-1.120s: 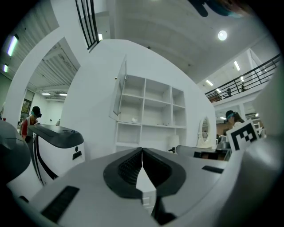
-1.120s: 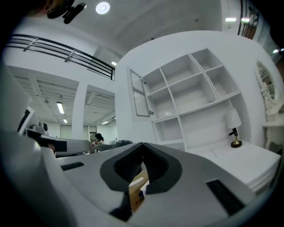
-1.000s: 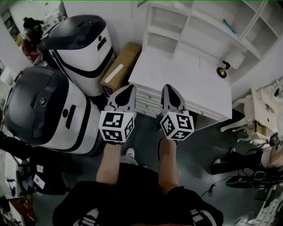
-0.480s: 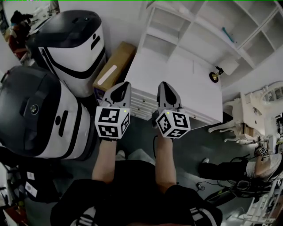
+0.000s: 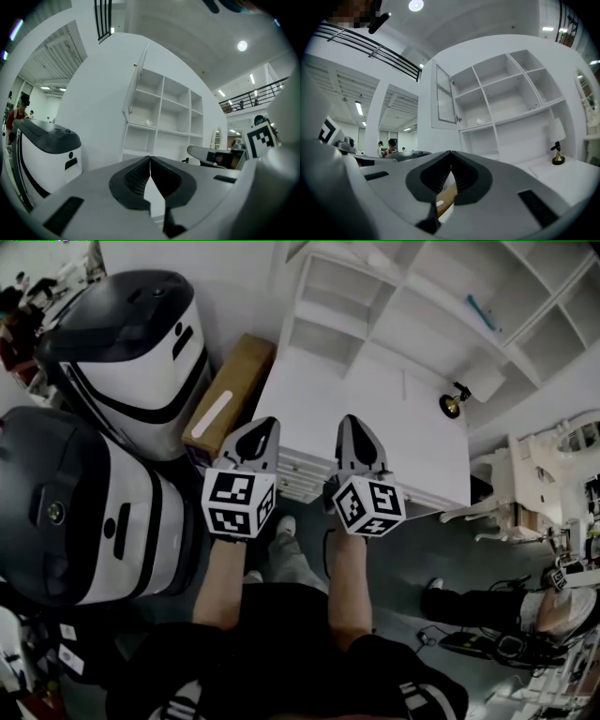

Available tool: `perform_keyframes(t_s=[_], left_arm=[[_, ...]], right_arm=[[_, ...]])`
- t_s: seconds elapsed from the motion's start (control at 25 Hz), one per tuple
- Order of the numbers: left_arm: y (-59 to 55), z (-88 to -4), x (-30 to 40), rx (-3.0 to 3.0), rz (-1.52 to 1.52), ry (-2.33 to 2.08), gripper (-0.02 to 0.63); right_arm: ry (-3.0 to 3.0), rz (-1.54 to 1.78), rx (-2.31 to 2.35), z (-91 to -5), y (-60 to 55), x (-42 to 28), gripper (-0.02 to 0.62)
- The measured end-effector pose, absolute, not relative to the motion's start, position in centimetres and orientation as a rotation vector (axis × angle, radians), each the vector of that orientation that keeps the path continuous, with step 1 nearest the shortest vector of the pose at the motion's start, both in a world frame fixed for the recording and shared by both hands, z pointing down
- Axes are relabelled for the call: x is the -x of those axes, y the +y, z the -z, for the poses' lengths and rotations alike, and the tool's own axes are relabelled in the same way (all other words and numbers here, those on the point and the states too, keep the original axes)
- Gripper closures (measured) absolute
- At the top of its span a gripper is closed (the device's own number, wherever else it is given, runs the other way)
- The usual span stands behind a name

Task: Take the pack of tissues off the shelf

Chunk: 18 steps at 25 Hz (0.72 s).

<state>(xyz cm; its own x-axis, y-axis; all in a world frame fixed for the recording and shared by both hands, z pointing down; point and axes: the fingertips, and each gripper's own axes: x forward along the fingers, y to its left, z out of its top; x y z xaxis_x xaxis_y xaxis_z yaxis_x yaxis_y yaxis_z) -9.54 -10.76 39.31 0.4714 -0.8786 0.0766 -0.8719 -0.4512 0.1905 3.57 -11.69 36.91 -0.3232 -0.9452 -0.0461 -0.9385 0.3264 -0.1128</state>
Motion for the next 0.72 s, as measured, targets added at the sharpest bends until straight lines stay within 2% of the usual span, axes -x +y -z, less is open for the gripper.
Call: perform_keyframes(t_s=[0.72], left_arm=[[-26.4,-36.7,1.7,-2.589,-0.005,-1.518,0.595]], right_arm=[[2.414,0.139,1.71,-35.4,-27.9,-11.0,0.577]])
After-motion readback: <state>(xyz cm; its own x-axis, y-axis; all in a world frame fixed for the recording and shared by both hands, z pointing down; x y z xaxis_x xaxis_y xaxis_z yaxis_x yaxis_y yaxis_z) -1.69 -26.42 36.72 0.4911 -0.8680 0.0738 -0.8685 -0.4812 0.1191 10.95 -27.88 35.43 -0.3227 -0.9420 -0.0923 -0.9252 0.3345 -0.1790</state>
